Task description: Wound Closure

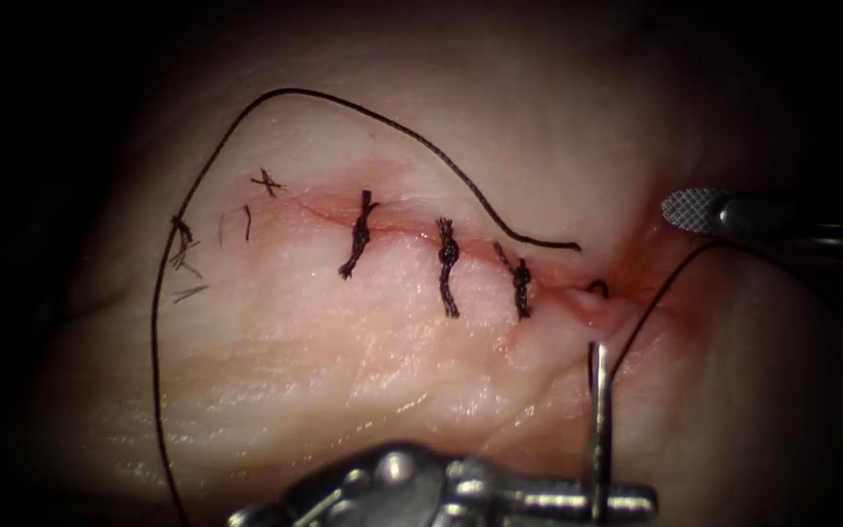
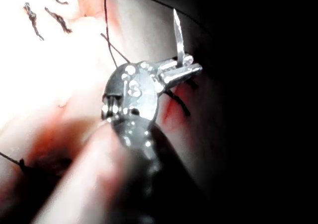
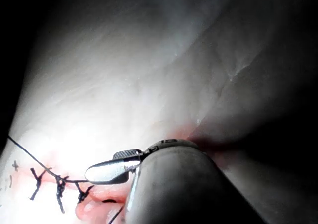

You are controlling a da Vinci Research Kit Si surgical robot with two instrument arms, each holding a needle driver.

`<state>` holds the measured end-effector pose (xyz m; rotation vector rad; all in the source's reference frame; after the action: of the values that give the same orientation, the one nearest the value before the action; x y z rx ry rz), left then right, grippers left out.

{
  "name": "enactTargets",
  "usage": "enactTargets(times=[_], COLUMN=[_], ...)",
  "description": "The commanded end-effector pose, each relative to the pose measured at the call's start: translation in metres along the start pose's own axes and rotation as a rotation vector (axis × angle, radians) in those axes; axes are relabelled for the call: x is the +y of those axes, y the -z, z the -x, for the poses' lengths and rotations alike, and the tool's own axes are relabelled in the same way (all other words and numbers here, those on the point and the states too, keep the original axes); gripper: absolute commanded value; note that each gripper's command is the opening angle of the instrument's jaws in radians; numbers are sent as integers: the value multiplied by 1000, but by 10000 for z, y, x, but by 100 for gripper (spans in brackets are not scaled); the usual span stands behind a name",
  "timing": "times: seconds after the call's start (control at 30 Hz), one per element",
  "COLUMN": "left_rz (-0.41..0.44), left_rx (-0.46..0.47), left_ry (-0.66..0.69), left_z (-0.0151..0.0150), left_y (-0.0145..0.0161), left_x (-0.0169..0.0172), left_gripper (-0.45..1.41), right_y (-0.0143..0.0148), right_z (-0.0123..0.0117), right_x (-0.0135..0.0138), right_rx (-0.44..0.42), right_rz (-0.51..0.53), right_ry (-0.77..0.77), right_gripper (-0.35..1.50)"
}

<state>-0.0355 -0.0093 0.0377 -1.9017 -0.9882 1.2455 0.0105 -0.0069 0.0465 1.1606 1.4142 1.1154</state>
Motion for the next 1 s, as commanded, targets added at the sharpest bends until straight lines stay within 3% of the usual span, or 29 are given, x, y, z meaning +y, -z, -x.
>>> enactTargets(times=[0.03,0.17,0.27,0.4,0.57,0.63,0.7,0.93,1.0], left_rz=[3,24,33,1,-87,-105,-110,-127,-125], left_rx=[0,-3,-26,-129,-207,-216,-218,-225,-225], left_ry=[5,-29,-166,-486,-713,-743,-748,-762,-764], left_z=[2,-6,-13,-19,-25,-27,-29,-29,-27], left_y=[-4,-6,-7,-6,2,5,8,10,9], left_x=[4,42,63,81,91,96,100,121,125], left_gripper=[-45,-45,-45,-45,-45,-45,-45,-45,-45], right_y=[-7,-10,-15,-30,-57,-65,-72,-86,-86], right_z=[4,8,19,42,72,79,85,88,86], right_x=[5,1,-6,-25,-60,-69,-77,-80,-78], right_rx=[-22,-105,-121,-149,-270,-293,-324,-381,-387], right_rz=[16,40,19,13,31,48,73,200,239], right_ry=[115,430,636,774,973,1035,1098,1228,1259], right_gripper=[79,86,86,84,39,32,10,5,17])
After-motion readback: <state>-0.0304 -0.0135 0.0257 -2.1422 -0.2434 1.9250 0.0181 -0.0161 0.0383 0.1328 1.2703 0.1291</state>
